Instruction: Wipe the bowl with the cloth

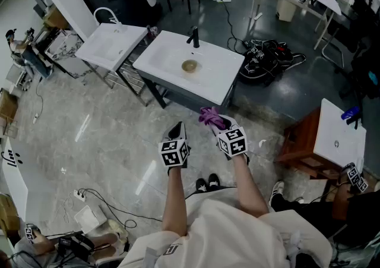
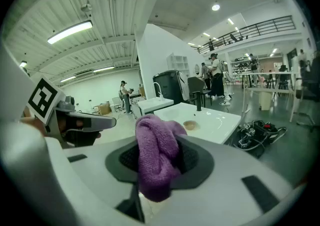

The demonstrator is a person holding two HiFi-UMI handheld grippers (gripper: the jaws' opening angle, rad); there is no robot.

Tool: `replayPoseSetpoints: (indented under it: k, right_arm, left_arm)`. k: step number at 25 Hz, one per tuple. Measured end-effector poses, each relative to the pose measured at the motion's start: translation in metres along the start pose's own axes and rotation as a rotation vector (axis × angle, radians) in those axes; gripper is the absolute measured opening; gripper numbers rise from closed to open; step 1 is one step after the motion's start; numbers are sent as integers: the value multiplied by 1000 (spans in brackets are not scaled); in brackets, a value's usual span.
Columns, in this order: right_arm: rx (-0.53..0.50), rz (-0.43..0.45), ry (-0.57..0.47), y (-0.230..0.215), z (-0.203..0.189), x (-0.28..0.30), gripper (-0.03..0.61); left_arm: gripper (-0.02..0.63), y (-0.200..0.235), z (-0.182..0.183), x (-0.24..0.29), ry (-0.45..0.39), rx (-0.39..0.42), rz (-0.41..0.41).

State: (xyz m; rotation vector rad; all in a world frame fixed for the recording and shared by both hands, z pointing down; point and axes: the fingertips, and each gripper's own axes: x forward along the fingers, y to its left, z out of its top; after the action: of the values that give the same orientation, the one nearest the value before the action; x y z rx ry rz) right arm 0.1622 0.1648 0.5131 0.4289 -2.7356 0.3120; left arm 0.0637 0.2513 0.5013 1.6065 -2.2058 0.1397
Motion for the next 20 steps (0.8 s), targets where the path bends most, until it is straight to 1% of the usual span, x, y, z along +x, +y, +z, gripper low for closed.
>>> replayPoseSetpoints:
  k: [4, 10, 14, 15, 18, 20]
  right_arm:
    - [6, 0, -4, -10, -5, -5, 114]
    - [14, -3, -2, -25, -9, -2, 114]
    - [78, -69, -17, -48, -3, 4, 115]
    - [90, -70, -18, -51, -1, 7, 115]
    - [93, -29, -17, -48, 5, 26, 115]
    - [88, -19, -4, -50, 9, 42, 117]
  left_arm:
    - [8, -10, 0, 6, 6, 12, -3]
    - [6, -7, -1, 12, 4, -11, 27]
    - [8, -2, 5, 18, -3, -23, 45]
    - [7, 2, 5, 19, -1, -24, 55]
    - [8, 22, 8, 25, 6, -30, 87]
    - [8, 35, 13, 35, 7, -29, 96]
